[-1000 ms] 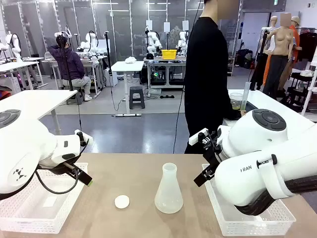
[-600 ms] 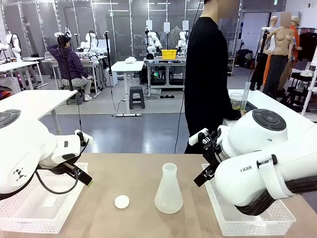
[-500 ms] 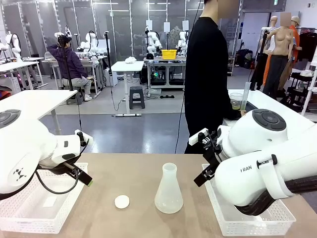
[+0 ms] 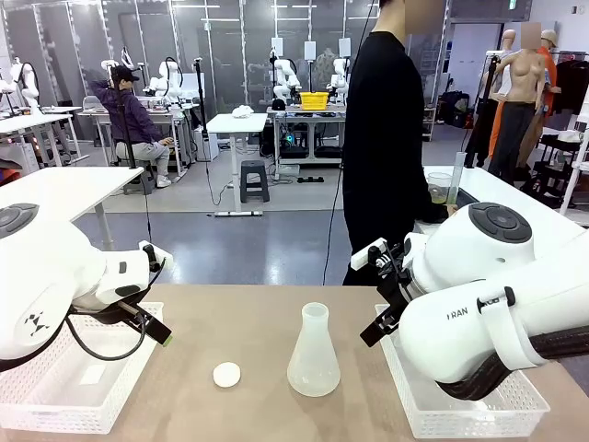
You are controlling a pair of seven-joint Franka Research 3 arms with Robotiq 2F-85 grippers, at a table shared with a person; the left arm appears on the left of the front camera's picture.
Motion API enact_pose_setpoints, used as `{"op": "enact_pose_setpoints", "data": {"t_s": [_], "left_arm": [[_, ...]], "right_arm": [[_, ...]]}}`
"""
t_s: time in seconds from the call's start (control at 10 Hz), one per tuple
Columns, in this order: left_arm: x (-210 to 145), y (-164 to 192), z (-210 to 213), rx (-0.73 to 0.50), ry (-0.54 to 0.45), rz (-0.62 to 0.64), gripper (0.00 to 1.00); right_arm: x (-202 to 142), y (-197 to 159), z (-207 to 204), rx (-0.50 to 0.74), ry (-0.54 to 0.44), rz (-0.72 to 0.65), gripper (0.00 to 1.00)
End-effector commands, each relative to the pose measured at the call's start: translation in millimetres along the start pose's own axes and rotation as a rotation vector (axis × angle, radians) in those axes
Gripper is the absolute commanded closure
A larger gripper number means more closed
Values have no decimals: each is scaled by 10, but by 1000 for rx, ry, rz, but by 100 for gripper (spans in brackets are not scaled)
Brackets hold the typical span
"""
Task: Prepare the solutions needed for the experiment.
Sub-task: Pick up the Plastic Funnel and insert it into the Big flask.
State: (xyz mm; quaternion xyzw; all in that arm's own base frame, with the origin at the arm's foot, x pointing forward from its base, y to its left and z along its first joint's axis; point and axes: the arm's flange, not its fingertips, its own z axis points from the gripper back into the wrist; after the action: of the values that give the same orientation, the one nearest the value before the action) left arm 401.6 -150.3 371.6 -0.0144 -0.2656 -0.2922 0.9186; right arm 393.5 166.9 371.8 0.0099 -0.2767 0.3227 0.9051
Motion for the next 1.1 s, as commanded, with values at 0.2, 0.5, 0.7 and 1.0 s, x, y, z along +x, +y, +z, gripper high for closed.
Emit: {"op": "enact_pose_setpoints", "data": {"t_s": [0.2,0.5,0.7,1.0], "left_arm": [[0,1,0,0,0,0,0],[0,1,0,0,0,0,0],[0,0,0,0,0,0,0],[253,404,74,-282,-118,128,0]], "right_arm": [[0,-1,0,0,0,-2,0],[0,-1,0,0,0,-2,0],[0,0,0,0,0,0,0],[153,-425,258,147,-148,-280,0]]}}
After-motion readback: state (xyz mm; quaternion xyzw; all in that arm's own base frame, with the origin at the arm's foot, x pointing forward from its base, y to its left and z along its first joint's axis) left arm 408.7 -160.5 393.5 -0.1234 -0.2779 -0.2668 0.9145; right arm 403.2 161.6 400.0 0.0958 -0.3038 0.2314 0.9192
